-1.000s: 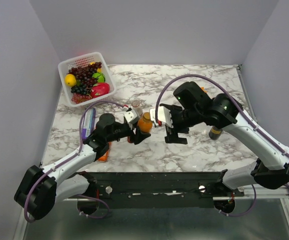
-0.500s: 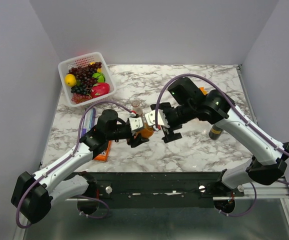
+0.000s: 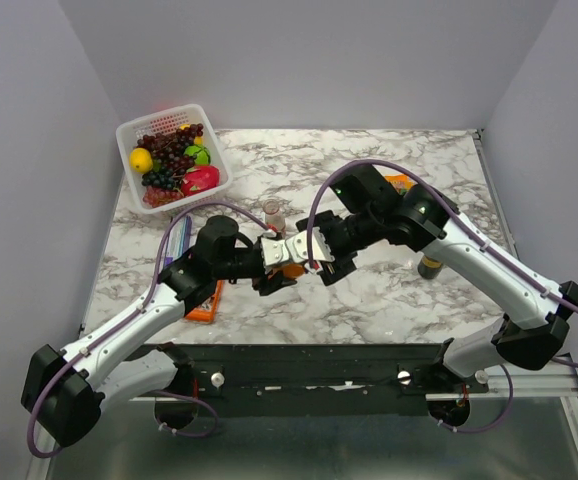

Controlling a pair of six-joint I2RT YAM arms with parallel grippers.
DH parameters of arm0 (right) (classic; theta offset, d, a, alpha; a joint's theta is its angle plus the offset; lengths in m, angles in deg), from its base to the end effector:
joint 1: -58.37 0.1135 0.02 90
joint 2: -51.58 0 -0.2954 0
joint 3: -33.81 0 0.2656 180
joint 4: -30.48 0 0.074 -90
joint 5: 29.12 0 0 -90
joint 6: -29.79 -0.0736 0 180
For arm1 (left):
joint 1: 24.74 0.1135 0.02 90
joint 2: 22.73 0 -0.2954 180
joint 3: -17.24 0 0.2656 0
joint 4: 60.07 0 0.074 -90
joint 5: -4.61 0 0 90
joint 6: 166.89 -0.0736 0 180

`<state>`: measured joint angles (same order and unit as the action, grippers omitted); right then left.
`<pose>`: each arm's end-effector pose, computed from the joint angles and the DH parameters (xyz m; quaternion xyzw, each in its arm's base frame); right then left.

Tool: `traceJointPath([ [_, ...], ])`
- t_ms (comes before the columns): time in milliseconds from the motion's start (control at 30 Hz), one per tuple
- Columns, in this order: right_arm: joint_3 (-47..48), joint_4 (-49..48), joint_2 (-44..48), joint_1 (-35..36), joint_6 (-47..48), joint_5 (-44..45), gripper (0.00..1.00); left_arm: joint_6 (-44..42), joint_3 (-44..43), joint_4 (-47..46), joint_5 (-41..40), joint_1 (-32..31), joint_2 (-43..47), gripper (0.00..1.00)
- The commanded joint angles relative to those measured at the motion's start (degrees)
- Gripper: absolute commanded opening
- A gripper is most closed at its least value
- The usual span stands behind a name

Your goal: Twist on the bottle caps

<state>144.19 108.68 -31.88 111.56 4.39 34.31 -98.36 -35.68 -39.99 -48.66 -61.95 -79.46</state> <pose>0.1598 0.2684 0.4181 -0.8255 0.4091 0.1837 0.3426 0.1682 -0.1829 0.2890 0.5396 0.6092 -0.3325 0.4766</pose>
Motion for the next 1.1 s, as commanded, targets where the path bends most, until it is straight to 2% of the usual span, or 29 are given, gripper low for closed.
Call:
traceJointPath([
  [0, 0.2, -1.7, -0.3, 0.4, 1.0, -0.9, 0.74, -2.2, -1.8, 1.7, 1.2, -0.7, 1.3, 0.0],
  [500, 0.2, 0.0, -2.3, 0.4, 1.7, -2.4, 0.68, -3.0, -2.8, 1.6, 1.2, -0.8, 0.7, 0.0],
  [667, 0.7, 0.7, -3.0, 0.3, 1.8, -2.5, 0.59, -3.6, -2.9, 1.8, 1.1, -0.8, 0.7, 0.0],
  [767, 1.9, 0.8, -4.1, 0.3, 0.3, -3.0, 0.48, -3.6, -3.0, 1.6, 0.5, -0.9, 0.4, 0.0],
  [833, 3.7, 1.0, -5.6, 0.4, -3.0, -3.2, 0.42, -3.5, -2.8, 1.0, -1.1, -0.9, 0.4, 0.0],
  [933, 6.3, 1.5, -8.5, 0.3, -11.1, -3.0, 0.37, -2.5, -2.1, -1.6, -5.5, -1.2, 1.0, 0.0],
  [1000, 7.8, 0.2, -10.7, -0.1, -22.4, -2.1, 0.36, 0.6, -0.8, -6.6, -12.6, -1.5, 2.5, 0.0],
  [1067, 9.6, -0.5, -13.1, -0.7, -29.6, -2.5, 0.33, 3.2, 0.0, -10.2, -20.9, -2.3, 3.6, 0.0],
])
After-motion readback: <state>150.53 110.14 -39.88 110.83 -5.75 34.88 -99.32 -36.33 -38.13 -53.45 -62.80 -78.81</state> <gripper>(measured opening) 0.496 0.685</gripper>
